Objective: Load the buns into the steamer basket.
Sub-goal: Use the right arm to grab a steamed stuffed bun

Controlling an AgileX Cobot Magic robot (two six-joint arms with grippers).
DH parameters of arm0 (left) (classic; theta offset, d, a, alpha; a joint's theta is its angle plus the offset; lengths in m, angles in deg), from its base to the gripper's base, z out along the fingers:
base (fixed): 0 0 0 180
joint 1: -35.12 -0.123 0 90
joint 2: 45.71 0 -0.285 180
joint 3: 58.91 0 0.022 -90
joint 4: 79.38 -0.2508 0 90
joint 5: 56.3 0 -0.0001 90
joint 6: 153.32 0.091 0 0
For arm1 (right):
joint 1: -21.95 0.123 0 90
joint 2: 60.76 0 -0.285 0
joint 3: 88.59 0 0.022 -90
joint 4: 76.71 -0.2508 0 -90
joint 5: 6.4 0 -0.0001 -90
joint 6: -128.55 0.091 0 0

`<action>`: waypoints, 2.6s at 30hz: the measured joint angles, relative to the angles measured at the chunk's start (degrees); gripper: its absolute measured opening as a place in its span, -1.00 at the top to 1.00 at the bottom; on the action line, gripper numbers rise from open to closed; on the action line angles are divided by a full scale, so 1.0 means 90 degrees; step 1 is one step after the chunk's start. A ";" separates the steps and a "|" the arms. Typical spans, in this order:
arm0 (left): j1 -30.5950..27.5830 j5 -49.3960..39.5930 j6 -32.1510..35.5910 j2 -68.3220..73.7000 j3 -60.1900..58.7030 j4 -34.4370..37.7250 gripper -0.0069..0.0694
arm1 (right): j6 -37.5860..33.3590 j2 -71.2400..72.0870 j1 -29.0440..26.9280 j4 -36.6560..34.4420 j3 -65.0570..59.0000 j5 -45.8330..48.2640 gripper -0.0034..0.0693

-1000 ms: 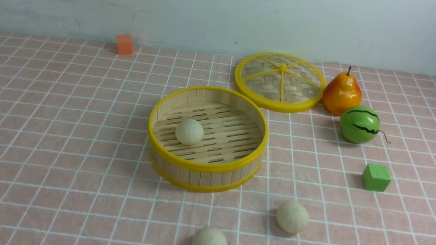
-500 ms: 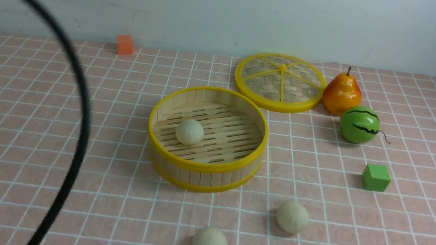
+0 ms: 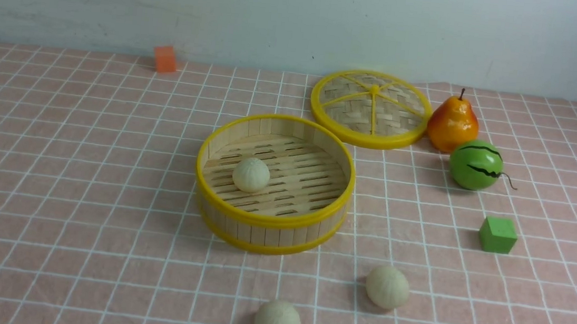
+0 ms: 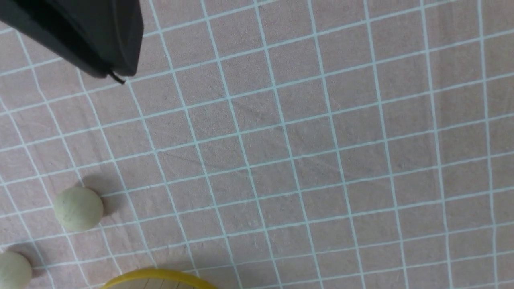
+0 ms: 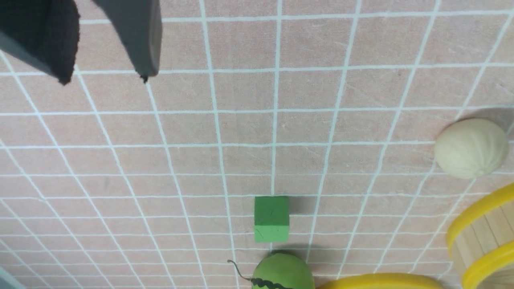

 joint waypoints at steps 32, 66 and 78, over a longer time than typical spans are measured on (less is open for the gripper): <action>0.0000 0.0847 0.0040 0.0000 -0.0254 0.0044 0.85 | -0.0079 -0.1288 0.0000 -0.3074 0.2330 0.0710 0.64; 0.0000 0.1002 0.0057 0.0000 -0.0262 0.0096 0.85 | -0.2254 -1.0985 0.5337 -0.0810 0.9708 0.5416 0.64; 0.0000 0.1002 0.0057 0.0000 -0.0262 0.0239 0.85 | -0.1799 -1.2937 0.5428 -0.0933 1.0673 0.4672 -0.61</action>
